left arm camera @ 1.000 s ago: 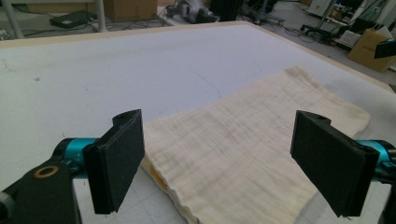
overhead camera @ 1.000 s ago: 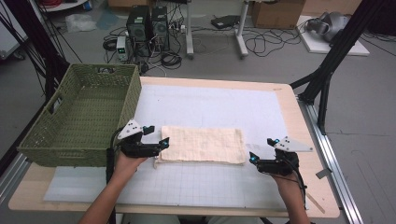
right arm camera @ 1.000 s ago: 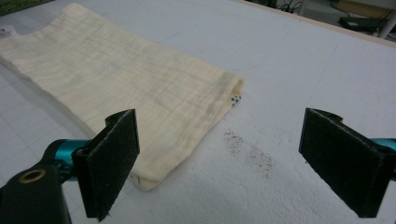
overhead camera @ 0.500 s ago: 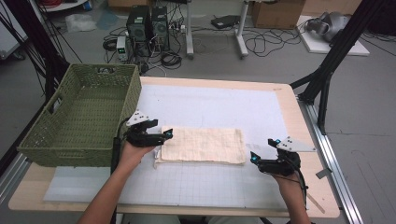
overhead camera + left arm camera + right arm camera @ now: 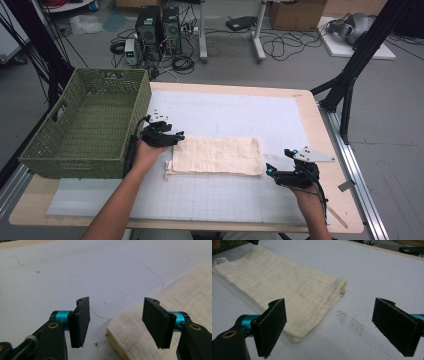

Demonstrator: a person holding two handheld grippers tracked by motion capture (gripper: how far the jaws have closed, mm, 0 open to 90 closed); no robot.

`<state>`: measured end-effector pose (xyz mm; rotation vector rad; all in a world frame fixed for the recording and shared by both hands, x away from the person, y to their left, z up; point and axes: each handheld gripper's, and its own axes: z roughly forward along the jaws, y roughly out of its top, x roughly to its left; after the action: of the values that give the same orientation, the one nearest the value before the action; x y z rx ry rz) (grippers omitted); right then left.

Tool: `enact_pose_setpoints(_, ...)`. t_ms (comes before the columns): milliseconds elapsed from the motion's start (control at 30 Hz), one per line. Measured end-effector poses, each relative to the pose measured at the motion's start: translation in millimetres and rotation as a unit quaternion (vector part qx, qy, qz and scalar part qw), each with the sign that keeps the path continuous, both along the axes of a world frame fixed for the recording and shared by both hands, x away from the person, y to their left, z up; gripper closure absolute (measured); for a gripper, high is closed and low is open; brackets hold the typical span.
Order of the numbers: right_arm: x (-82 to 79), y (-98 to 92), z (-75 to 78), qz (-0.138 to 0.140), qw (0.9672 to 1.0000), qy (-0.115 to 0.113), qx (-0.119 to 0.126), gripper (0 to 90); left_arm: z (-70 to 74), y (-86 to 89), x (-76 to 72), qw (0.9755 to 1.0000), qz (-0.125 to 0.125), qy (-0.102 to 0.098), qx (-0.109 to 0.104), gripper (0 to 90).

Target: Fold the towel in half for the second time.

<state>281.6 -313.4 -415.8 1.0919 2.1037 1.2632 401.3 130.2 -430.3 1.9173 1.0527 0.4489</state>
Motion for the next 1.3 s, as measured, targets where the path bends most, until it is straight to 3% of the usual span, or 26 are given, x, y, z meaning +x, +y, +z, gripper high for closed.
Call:
enact_pose_setpoints(167, 0.4, 0.5, -0.8, 0.001, 1.0, 0.002, 0.0, 11.5, -10.0, -4.4, 5.0, 0.9992, -0.007, 0.011, 0.037, 42.7)
enact_pose_setpoints(333, 0.6, 0.7, -0.9, 0.002, 1.0, 0.002, 0.0, 11.5, -16.1, -9.4, 5.5, 0.9969, -0.019, 0.016, 0.075, 44.9)
enact_pose_setpoints(500, 1.0, 1.0, -1.6, 0.002, 1.0, 0.005, -0.001, 11.5, -16.9, -8.0, 5.4, 0.9974, -0.024, 0.023, 0.063, 49.8)
enact_pose_setpoints(800, 3.6, 4.2, -2.8, 0.006, 0.9999, 0.008, -0.006, 11.5, -20.0, -6.1, -0.1, 0.9983, -0.035, 0.014, 0.043, 63.6)
enact_pose_setpoints(1033, 10.3, 7.8, -2.2, 0.007, 0.9999, 0.012, -0.01, 11.5, -20.1, -8.0, -1.3, 0.9981, -0.049, 0.017, 0.034, 83.7)
enact_pose_setpoints(1133, 16.7, 9.6, 0.0, 0.001, 0.9993, 0.01, -0.035, 11.6, -20.7, -7.3, -1.0, 0.9984, -0.047, 0.019, 0.025, 84.5)
enact_pose_setpoints(1300, 36.3, 11.5, -3.8, -0.003, 0.9986, 0.035, -0.039, 11.5, -21.0, -5.8, -0.3, 0.9987, -0.042, 0.027, 0.014, 84.5)
